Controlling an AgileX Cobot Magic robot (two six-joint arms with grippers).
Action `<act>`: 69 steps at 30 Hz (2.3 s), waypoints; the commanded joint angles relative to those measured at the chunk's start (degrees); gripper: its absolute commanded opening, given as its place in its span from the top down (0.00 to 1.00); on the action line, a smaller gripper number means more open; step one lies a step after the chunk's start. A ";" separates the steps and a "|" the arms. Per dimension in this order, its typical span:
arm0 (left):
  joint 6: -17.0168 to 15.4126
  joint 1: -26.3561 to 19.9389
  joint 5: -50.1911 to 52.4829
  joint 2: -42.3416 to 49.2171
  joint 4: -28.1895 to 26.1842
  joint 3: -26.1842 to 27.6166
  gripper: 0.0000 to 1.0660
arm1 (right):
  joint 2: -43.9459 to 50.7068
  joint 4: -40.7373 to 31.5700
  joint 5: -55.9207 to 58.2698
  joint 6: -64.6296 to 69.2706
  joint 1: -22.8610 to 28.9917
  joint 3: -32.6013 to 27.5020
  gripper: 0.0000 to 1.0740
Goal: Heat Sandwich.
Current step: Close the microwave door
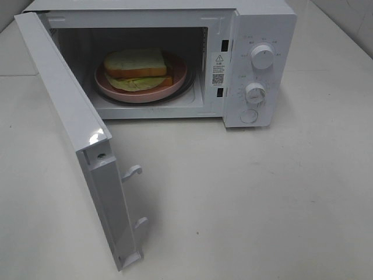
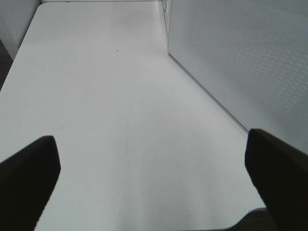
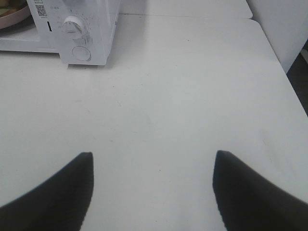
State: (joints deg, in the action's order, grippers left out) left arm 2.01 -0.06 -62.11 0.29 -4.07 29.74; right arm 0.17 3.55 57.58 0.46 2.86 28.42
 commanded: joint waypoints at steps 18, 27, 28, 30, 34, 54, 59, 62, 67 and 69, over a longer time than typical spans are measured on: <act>0.00 0.17 18.39 -21.77 -0.11 1.60 0.57 | 1.66 -0.11 -0.57 0.06 -0.17 -0.06 0.36; 0.06 0.17 28.65 -32.60 -0.11 -0.17 1.00 | 1.66 -0.11 -0.57 0.06 -0.17 -0.06 0.36; 0.06 0.17 28.65 -32.60 -0.11 -0.17 1.00 | 1.66 -0.11 -0.57 0.06 -0.17 -0.06 0.36; 0.17 0.17 34.43 -35.92 -0.29 -1.78 1.00 | 1.66 -0.11 -0.57 0.06 -0.17 -0.06 0.36; 0.23 0.17 44.63 -40.11 -0.23 -4.41 1.00 | 1.66 -0.11 -0.57 0.06 -0.17 -0.06 0.36; -3.55 0.17 97.92 -68.64 7.45 -13.58 1.00 | 1.66 -0.11 -0.57 0.06 -0.17 -0.06 0.36; -6.07 0.17 104.85 -76.72 17.42 -13.46 1.00 | 1.66 -0.11 -0.57 0.06 -0.17 -0.06 0.36; -6.93 0.17 107.77 -80.33 21.08 -13.06 1.00 | 1.66 -0.11 -0.57 0.06 -0.17 -0.06 0.36; -13.58 0.17 111.50 -84.45 26.70 -10.71 1.00 | 1.66 -0.11 -0.57 0.06 -0.17 -0.06 0.36; -15.70 0.17 114.13 -86.34 30.83 -9.57 1.00 | 1.66 -0.11 -0.57 0.06 -0.17 -0.06 0.36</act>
State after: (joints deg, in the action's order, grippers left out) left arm -10.94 -0.06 48.64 -84.74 22.92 18.96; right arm 0.17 3.55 57.52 0.46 2.86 28.42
